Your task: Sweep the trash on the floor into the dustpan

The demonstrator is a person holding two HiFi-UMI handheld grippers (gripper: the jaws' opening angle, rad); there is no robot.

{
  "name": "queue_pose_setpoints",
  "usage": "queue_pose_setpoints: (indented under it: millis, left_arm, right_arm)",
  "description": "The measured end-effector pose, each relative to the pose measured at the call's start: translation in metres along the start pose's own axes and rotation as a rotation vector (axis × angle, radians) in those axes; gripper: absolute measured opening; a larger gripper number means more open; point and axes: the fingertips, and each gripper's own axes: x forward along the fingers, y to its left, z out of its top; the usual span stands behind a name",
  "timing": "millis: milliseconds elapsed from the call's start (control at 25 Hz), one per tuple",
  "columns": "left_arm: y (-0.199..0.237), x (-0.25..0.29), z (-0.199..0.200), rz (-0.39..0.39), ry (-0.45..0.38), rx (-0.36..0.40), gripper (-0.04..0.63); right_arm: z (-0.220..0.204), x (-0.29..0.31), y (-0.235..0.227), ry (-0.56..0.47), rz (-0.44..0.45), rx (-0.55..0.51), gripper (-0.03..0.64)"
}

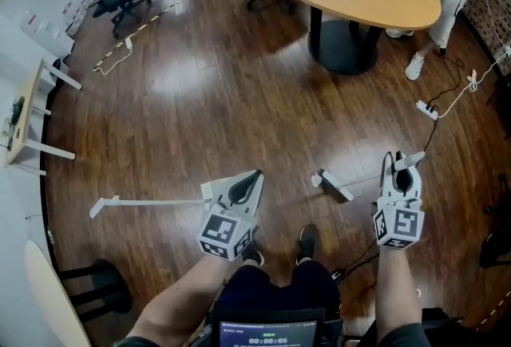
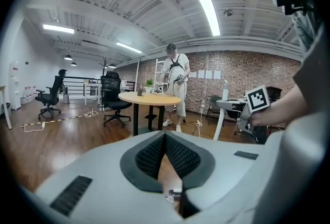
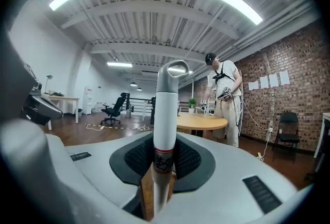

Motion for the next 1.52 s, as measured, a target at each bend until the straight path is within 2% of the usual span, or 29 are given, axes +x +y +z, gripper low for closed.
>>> queue_pose_setpoints:
  millis: [240, 440, 600, 800, 1040, 1200, 1520]
  left_arm:
    - [0.002, 0.004, -0.002, -0.032, -0.01, 0.006, 0.023]
    - [0.014, 0.01, -0.014, -0.046, 0.007, -0.004, 0.023]
    - [0.043, -0.009, -0.022, -0.053, 0.004, -0.009, 0.023]
    - [0.094, -0.049, -0.019, -0.028, 0.003, -0.024, 0.023]
    - [0.147, -0.099, -0.012, -0.033, -0.029, -0.038, 0.023]
    - [0.177, -0.139, -0.014, -0.046, -0.045, -0.04, 0.023]
    - [0.254, -0.211, -0.025, 0.001, -0.091, -0.051, 0.023]
  right_arm:
    - [-0.023, 0.004, 0.003, 0.019, -0.071, -0.018, 0.097]
    - [-0.056, 0.01, 0.027, 0.093, -0.11, -0.051, 0.097]
    - [-0.064, 0.018, 0.08, 0.147, -0.096, -0.052, 0.096]
    - [-0.059, 0.025, 0.136, 0.216, -0.147, 0.03, 0.097]
    - [-0.056, 0.032, 0.22, 0.278, -0.119, 0.016, 0.097]
    - [-0.058, 0.025, 0.266, 0.321, -0.141, 0.039, 0.101]
    - [-0.056, 0.03, 0.354, 0.39, -0.191, 0.063, 0.101]
